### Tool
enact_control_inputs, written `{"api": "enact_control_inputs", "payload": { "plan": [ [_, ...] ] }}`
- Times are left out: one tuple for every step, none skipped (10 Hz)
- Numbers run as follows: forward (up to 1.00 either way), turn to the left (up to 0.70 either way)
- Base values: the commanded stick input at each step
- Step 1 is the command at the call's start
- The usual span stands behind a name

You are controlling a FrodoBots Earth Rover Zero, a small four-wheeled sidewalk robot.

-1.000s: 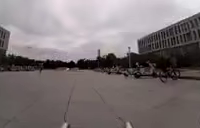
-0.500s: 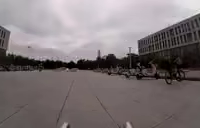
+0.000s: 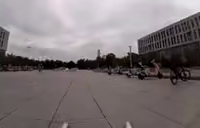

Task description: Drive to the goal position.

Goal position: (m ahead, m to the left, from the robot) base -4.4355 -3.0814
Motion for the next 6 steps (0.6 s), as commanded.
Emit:
{"api": "enact_control_inputs", "payload": {
  "plan": [
    [0.7,0.0],
    [0.7,0.0],
    [0.7,0.0],
    [0.7,0.0],
    [0.7,0.0],
    [0.7,0.0]
  ]
}}
